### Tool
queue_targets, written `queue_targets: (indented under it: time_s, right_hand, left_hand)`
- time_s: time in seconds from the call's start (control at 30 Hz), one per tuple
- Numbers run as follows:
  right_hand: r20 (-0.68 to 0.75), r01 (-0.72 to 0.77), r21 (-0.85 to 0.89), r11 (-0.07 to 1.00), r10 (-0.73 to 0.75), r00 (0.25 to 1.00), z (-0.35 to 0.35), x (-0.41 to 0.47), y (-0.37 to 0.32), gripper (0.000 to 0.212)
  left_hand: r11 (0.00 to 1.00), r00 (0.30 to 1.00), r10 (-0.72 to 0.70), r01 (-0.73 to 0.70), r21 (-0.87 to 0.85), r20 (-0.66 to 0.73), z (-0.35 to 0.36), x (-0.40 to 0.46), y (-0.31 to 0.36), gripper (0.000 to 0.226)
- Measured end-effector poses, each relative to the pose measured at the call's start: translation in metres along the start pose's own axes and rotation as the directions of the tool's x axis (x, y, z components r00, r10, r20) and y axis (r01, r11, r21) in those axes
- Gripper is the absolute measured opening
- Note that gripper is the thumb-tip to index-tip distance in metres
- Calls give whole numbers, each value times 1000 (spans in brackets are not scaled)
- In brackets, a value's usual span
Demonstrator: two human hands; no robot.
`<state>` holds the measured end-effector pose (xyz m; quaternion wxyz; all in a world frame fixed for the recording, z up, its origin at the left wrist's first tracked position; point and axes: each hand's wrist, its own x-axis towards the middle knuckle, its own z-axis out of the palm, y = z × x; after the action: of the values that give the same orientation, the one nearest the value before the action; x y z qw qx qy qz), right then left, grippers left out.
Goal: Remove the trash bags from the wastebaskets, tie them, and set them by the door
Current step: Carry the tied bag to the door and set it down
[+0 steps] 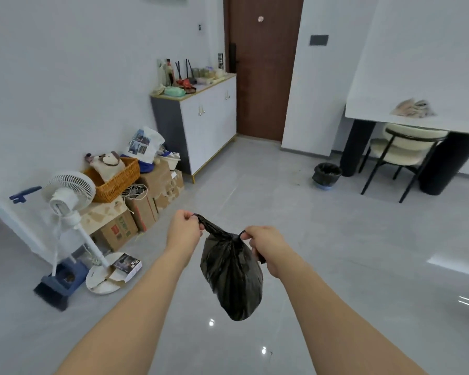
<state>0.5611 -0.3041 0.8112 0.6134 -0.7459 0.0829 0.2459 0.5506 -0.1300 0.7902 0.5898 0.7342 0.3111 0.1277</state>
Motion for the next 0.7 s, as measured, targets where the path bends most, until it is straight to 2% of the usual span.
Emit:
queue_targets:
  time_s: [0.13, 0.27, 0.53, 0.7]
  right_hand:
    - [-91, 52, 41, 998, -48, 995, -35, -7, -15, 21]
    - [-262, 154, -133, 979, -185, 947, -77, -13, -28, 23]
    - [-381, 244, -237, 940, -321, 867, -146, -13, -49, 32]
    - [-406, 259, -272, 927, -355, 842, -184, 11, -69, 25]
  left_hand:
    - [996, 992, 91, -90, -21, 83, 35, -4, 39, 16]
    - [988, 979, 144, -133, -84, 141, 68, -17, 73, 17]
    - [969, 955, 232, -210, -132, 186, 112, -32, 131, 14]
    - [961, 935, 274, -257, -103, 226, 146, -18, 156, 15]
